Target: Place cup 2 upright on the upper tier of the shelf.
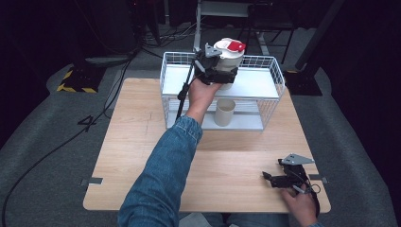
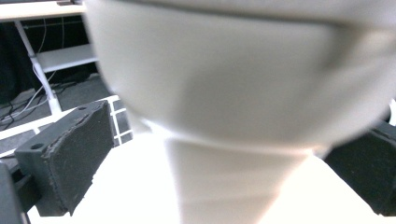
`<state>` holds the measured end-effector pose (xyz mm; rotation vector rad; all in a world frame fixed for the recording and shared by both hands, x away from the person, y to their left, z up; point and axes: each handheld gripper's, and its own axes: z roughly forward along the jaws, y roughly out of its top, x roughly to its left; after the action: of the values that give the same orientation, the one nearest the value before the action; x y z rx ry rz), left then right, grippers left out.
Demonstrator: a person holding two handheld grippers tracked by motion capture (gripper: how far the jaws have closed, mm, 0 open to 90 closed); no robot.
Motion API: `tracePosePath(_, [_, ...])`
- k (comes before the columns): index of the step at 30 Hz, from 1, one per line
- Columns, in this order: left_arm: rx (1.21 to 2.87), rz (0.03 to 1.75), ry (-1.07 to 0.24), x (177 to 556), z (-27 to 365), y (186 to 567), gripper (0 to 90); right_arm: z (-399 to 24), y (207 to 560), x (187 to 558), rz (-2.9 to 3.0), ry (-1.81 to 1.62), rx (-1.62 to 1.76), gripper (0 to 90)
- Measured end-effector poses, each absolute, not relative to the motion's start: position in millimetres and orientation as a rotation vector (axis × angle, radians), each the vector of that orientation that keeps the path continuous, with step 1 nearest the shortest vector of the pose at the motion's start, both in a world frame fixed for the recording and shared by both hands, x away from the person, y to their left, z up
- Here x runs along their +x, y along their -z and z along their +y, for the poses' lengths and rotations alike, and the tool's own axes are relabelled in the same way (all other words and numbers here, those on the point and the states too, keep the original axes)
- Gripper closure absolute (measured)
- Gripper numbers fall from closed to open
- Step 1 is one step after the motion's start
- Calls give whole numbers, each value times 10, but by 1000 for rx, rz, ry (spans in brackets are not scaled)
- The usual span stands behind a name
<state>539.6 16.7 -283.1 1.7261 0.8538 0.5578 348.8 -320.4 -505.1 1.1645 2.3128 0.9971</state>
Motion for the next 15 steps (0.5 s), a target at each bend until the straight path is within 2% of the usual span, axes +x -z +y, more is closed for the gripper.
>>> tracePosePath(15, [1720,800,-541,4957,493,2706,2,-3226,5049,3502,2344,-1009,1133,103])
